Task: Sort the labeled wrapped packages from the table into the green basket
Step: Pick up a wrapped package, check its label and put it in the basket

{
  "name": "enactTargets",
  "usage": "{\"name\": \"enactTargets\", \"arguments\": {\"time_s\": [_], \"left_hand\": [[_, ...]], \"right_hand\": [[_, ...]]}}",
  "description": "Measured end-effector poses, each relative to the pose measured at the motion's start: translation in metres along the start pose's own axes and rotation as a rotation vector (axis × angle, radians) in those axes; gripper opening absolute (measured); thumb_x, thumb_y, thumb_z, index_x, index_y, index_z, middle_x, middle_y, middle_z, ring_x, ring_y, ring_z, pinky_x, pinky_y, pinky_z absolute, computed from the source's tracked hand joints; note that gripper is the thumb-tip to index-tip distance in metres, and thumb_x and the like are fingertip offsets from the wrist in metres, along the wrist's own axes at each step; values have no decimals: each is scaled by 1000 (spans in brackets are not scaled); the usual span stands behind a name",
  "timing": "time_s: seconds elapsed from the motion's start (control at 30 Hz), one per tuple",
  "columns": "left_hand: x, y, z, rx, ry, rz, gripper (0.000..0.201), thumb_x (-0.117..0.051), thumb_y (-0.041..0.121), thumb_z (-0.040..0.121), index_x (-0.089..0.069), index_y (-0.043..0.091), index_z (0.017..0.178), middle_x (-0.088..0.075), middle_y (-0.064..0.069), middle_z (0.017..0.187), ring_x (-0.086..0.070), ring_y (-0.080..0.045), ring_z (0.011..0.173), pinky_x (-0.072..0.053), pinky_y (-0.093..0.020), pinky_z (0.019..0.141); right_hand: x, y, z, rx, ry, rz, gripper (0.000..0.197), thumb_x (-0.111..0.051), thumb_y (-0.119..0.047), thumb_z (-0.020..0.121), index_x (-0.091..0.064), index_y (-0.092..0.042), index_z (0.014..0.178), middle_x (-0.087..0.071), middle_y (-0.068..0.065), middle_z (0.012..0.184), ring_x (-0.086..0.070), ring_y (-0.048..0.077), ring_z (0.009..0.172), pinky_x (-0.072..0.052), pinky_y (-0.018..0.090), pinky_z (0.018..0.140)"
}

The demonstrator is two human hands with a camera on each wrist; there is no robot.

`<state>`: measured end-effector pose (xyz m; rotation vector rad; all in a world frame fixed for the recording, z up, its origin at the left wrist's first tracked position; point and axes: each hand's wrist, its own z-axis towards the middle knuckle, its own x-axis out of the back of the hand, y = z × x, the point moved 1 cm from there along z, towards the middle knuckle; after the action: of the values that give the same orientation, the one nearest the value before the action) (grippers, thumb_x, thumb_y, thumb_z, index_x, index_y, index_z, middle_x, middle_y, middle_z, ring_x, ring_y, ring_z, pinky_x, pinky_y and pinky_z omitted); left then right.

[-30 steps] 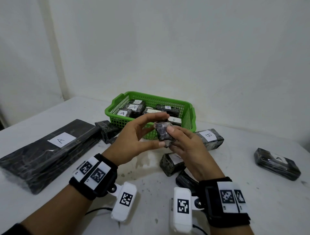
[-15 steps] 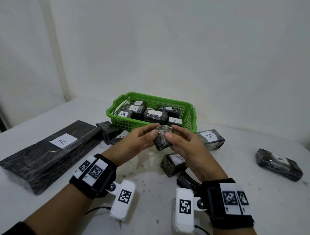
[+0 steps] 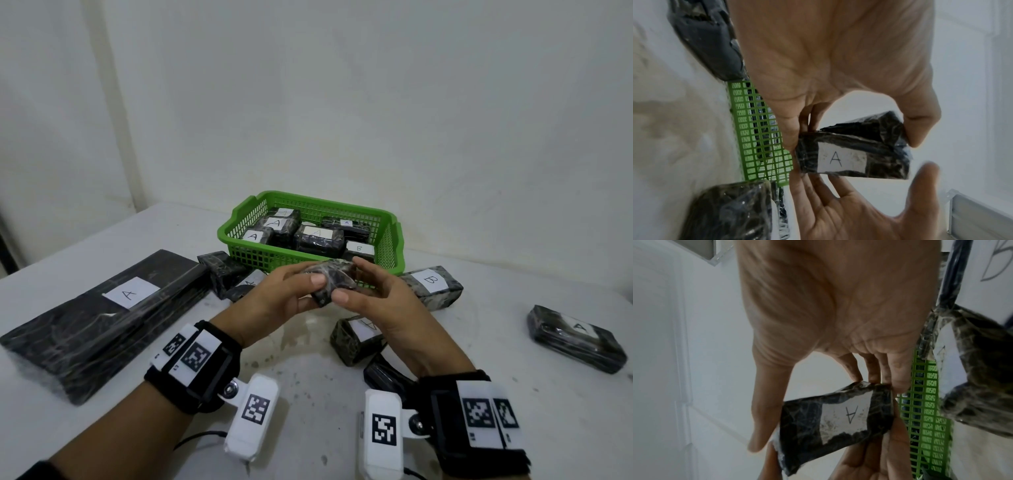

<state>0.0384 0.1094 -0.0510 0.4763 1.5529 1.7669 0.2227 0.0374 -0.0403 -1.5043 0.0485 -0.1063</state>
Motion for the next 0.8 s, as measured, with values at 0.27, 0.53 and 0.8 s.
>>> {"name": "enactTargets", "arguments": {"time_s": [0.27, 0.53, 0.8], "left_hand": [[-3, 3, -2, 119, -20, -246, 93, -82, 61, 73, -57, 4, 142, -57, -27, 143, -62, -37, 126, -48, -45, 110], [5, 1, 8, -53, 341, -104, 34, -39, 18, 109, -67, 6, 125, -73, -15, 119, -71, -24, 104, -62, -34, 83], [11, -2, 8, -48, 435, 60, 26, -62, 18, 101, -71, 1, 119, -75, -20, 114, -71, -32, 110, -60, -41, 91]], "right_hand": [[5, 7, 4, 90, 115, -38, 48, -82, -4, 85, -69, -23, 127, -78, -2, 121, -70, 15, 121, -57, 37, 103], [17, 14, 7, 42, 301, 83, 36, -88, -21, 82, -74, -19, 115, -80, 5, 111, -77, 22, 104, -60, 48, 100], [16, 14, 11, 3, 250, 149, 33, -80, -10, 89, -71, -6, 121, -78, 14, 116, -77, 26, 104, -61, 46, 96]]}}
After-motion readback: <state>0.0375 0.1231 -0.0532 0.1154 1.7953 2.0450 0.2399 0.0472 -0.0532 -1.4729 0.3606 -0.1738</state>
